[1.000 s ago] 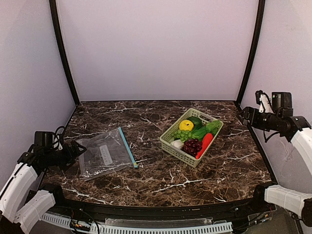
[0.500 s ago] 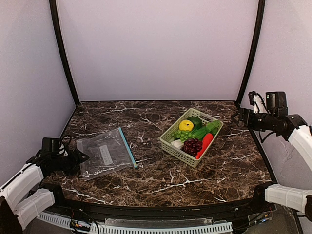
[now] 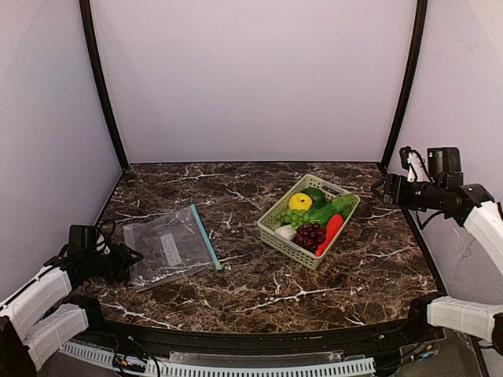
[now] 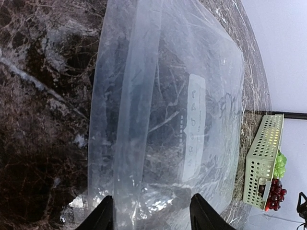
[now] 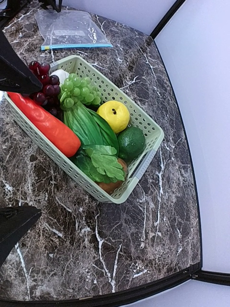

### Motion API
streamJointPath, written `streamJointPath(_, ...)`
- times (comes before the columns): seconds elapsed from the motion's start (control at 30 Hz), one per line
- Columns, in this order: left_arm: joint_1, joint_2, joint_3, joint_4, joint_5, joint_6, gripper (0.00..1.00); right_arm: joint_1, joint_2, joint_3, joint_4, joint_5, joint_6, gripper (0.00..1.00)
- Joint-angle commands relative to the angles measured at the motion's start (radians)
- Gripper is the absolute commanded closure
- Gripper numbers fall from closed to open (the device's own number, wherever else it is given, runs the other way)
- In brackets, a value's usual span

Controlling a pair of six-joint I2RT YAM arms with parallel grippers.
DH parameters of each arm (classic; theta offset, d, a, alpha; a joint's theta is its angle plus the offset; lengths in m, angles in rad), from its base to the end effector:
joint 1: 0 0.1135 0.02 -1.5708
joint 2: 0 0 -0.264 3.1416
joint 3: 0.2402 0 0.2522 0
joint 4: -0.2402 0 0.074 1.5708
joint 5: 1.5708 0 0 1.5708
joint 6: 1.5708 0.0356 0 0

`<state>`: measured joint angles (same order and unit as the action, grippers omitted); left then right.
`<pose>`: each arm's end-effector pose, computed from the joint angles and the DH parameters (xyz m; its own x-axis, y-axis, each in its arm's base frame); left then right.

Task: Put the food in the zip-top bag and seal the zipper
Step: Pick up the zipper food storage bag at the center of the board.

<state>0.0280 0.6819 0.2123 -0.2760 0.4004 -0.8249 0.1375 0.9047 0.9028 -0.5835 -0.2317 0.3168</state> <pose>0.1394 -0.0100 0.1501 -0.6515 -0.6949 -0.3044 -0.3213 0.6162 -0.7191 0.1896 0.0345 0.3206 -0.6207 0.2202 -0.7525 -0.1364 0.9148 0.3802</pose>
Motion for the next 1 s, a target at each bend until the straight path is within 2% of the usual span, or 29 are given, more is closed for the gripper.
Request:
streamJointPath(0.0, -0.002, -0.012, -0.016, 0.031, 0.007, 0.001, 0.49, 0.01, -0.001, -0.006, 0.029, -0.006, 0.011, 0.22)
streamJointPath(0.13, -0.002, -0.022, -0.013, 0.061, 0.041, 0.012, 0.59, 0.012, 0.0, -0.006, 0.029, -0.01, 0.014, 0.23)
streamJointPath(0.3, -0.001, -0.041, -0.005, 0.075, 0.069, 0.032, 0.65, 0.017, 0.001, -0.004, 0.028, -0.011, 0.017, 0.23)
streamJointPath(0.5, -0.001, -0.049, 0.003, 0.086, 0.112, 0.062, 0.78, 0.022, -0.001, 0.0, 0.028, -0.015, 0.021, 0.24)
streamJointPath(0.6, -0.001, -0.054, 0.02, 0.085, 0.137, 0.082, 0.81, 0.024, -0.001, 0.002, 0.026, -0.015, 0.02, 0.24)
streamJointPath(0.77, -0.001, -0.056, 0.045, 0.085, 0.172, 0.102, 0.91, 0.026, -0.004, 0.008, 0.022, -0.025, 0.028, 0.24)
streamJointPath(0.9, -0.001, -0.051, 0.078, 0.122, 0.264, 0.092, 0.99, 0.029, -0.004, 0.025, 0.012, -0.054, 0.041, 0.23)
streamJointPath(0.97, -0.001, -0.036, 0.111, 0.151, 0.315, 0.082, 0.99, 0.03, -0.002, 0.042, 0.009, -0.097, 0.055, 0.23)
